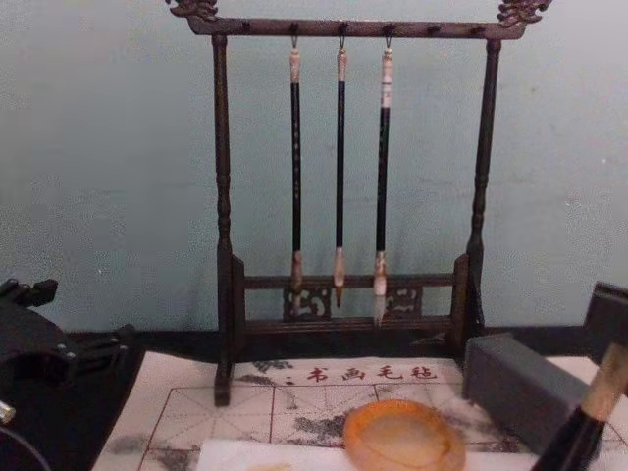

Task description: Pick up the brush from the inkstone, write on the paper, then place the brush back to its original position.

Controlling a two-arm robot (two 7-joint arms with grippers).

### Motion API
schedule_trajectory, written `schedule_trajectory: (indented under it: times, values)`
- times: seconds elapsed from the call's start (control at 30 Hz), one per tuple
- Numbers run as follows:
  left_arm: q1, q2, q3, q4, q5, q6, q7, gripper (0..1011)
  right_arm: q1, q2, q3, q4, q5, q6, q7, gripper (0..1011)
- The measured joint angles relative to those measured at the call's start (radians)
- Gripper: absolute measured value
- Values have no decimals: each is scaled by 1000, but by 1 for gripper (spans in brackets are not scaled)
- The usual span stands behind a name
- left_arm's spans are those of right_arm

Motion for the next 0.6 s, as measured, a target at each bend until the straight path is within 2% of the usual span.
schedule_trajectory:
  times: [0.27,0.6]
  values:
    - [0,0,0,0,0,0,0,1001,-1,20,-12,-1,2,-7,35,184]
    - [0,0,0,0,0,0,0,1001,24,13,-38,17,-18,-11,40,184]
